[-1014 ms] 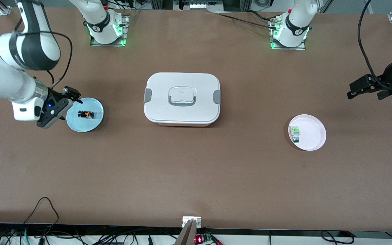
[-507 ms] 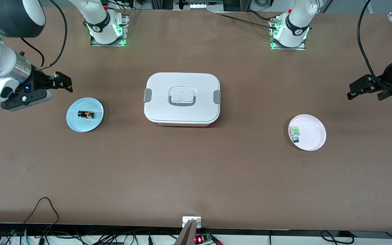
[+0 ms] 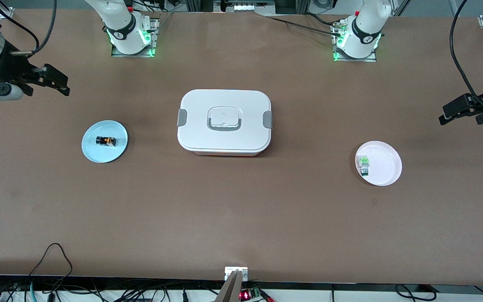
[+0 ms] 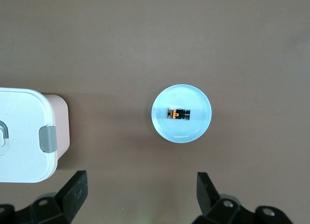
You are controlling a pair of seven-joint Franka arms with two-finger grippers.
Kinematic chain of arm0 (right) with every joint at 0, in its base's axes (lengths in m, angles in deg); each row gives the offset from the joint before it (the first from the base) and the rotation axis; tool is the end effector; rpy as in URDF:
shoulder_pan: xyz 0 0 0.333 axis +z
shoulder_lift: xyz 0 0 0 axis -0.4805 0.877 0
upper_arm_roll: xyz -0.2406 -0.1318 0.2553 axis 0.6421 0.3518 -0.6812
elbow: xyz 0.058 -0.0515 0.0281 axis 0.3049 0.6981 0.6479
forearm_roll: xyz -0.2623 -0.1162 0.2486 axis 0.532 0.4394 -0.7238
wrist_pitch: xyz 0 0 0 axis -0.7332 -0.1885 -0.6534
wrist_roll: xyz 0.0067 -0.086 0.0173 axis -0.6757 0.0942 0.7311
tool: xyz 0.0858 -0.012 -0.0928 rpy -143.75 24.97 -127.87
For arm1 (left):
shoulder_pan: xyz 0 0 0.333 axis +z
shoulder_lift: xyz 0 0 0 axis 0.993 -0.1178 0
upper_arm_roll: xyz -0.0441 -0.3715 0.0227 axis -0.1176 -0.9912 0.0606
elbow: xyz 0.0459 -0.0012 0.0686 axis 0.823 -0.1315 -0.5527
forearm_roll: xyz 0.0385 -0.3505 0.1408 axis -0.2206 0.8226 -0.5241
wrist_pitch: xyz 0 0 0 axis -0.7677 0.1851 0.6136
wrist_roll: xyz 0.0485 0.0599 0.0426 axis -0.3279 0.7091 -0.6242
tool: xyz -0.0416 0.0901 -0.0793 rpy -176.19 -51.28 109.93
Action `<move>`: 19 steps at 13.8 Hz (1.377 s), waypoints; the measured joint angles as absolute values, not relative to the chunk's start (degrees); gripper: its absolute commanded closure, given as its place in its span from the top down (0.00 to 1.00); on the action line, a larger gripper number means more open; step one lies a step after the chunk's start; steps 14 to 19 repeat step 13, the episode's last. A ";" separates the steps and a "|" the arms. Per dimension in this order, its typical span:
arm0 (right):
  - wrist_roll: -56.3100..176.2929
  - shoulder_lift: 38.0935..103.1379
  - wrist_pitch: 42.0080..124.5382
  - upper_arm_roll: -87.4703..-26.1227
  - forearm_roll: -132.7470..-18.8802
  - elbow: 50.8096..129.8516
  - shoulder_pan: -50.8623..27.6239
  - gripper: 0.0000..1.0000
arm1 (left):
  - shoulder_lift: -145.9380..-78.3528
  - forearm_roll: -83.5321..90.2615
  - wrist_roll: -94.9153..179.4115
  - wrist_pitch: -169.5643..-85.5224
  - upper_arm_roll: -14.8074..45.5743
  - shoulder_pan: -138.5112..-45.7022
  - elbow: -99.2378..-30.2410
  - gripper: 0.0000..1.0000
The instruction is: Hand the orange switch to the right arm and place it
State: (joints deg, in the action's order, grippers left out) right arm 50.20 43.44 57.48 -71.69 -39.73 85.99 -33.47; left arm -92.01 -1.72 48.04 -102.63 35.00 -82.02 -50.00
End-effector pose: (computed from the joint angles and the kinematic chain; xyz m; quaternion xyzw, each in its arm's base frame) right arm 0.5137 0.0473 0.6603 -0.9999 0.0008 0.0113 0.0013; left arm 0.5806 0.0170 0.6548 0.9989 0.0289 0.0155 0.0328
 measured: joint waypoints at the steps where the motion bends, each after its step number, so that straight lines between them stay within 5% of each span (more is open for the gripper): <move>1: 50.21 43.11 57.38 -70.16 -39.74 85.98 -32.37 1.00 | -92.04 -1.66 48.04 -102.64 34.97 -82.03 -50.00 1.00; 5: 50.22 42.42 57.37 -65.49 -39.75 85.97 -27.48 1.00 | -92.36 -1.66 48.05 -102.63 34.77 -82.15 -50.01 1.00; 19: 50.18 43.77 56.88 -65.25 -39.74 83.61 -26.47 1.00 | -93.38 -5.78 48.30 -102.64 33.43 -82.56 -49.94 1.00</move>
